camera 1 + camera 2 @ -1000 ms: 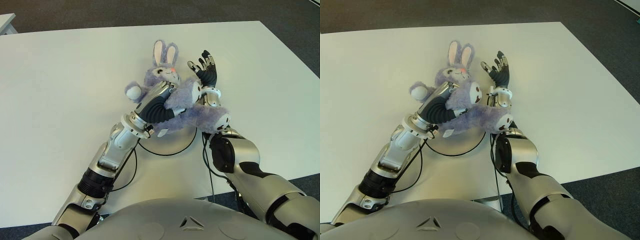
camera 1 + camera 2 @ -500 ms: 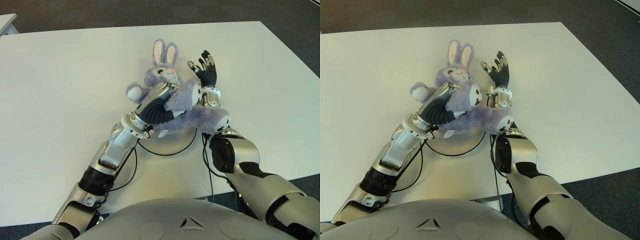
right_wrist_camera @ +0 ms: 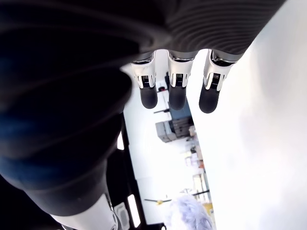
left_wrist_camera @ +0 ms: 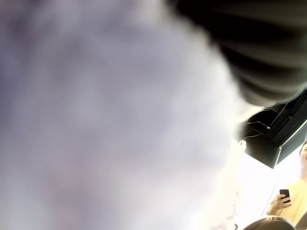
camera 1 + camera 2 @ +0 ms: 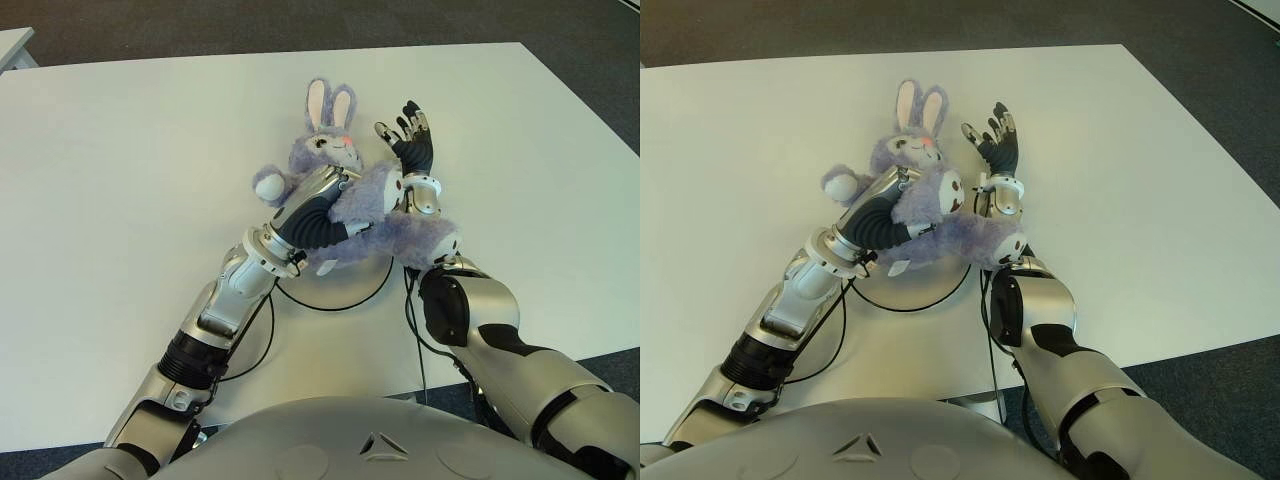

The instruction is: Put the doll into the plate.

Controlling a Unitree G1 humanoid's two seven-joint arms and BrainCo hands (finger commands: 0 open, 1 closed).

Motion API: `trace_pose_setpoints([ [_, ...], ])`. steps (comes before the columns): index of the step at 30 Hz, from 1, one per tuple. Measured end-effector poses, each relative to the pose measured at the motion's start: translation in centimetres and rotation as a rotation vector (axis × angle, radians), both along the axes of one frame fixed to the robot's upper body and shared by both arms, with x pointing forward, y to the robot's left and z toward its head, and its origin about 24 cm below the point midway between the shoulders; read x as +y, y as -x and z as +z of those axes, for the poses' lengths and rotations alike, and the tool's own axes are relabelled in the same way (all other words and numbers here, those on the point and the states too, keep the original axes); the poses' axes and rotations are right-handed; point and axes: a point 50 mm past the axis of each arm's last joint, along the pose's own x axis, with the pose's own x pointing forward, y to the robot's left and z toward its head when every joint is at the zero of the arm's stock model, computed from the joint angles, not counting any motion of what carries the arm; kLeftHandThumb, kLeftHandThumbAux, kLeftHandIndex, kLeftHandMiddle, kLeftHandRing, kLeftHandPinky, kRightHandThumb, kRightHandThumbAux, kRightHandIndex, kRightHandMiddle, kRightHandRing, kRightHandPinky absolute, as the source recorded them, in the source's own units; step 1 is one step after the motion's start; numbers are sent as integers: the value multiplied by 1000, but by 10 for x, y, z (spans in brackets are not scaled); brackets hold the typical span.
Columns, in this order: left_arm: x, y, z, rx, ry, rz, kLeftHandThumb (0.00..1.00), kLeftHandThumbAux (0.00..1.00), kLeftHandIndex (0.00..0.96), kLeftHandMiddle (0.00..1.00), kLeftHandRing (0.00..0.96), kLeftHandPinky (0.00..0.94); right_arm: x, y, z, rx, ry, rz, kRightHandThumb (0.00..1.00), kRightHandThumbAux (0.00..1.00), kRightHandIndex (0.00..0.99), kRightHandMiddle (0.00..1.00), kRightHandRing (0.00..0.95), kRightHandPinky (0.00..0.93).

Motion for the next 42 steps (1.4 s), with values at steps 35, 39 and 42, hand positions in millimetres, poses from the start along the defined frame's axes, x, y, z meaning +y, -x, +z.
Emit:
trace_pose_setpoints([
  [35, 4, 7, -6, 45, 21, -51, 182, 368, 26, 190, 255, 300, 3, 0, 0, 1, -17, -2, 278, 888, 120, 93, 76, 120],
  [39, 4, 9, -6, 52, 26, -78, 130, 335, 0, 137, 225, 326, 3, 0, 0, 0, -18, -1, 273, 890, 112, 94, 78, 123],
  [42, 4, 10, -7, 55, 25, -93, 129, 334, 0, 136, 226, 322, 3, 0, 0, 0, -18, 0, 272, 891, 116, 94, 77, 122],
])
